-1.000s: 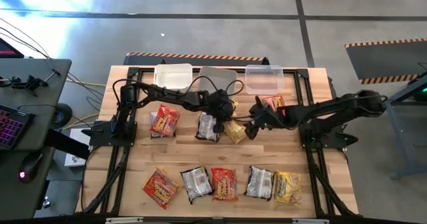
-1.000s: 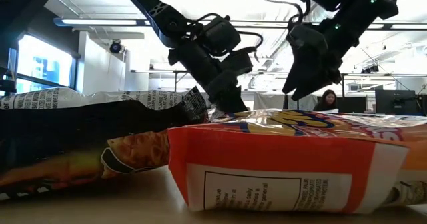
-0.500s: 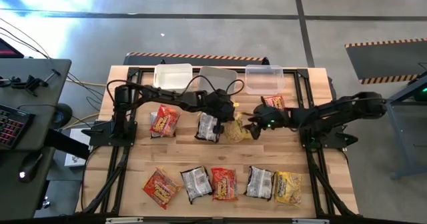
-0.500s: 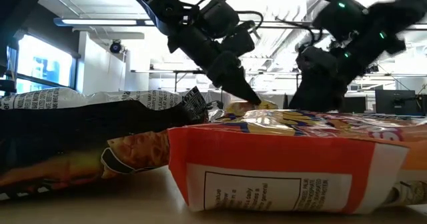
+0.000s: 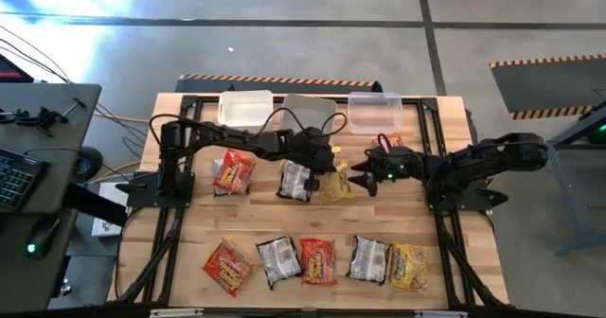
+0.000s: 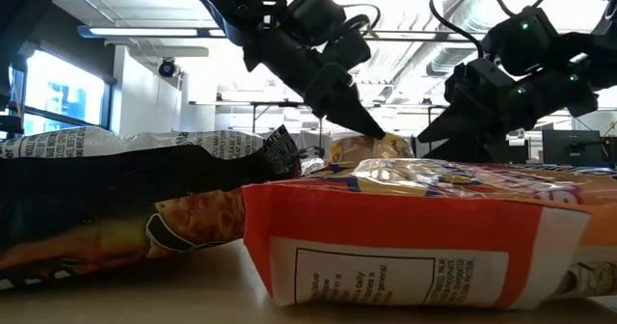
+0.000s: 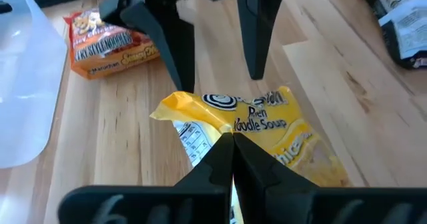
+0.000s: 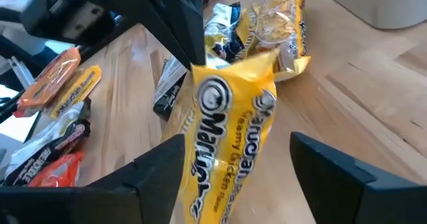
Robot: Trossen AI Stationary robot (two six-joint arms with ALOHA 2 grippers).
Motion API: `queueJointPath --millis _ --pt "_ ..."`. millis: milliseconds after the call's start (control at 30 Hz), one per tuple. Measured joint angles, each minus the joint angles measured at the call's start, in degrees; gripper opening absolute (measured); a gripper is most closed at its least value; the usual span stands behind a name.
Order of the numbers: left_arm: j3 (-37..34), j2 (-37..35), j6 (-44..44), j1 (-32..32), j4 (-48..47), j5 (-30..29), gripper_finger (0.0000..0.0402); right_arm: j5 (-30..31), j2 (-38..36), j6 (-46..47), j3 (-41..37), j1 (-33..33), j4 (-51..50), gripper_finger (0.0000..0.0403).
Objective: Sort Maruchan noodles
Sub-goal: Put the yellow noodle pack into the transparent bin
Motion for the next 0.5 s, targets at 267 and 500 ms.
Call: queueJointPath --millis 267,500 --pt "0.28 -0.54 -0.47 -0.09 0.79 -0.02 0.0 -0.09 2.65 0.02 0.08 0.01 3.19 0.0268" --pt "0.28 -0.54 -0.47 -0.09 0.64 -0.02 0.0 0.26 13.51 -0.68 0.09 0.01 14.91 0.0268"
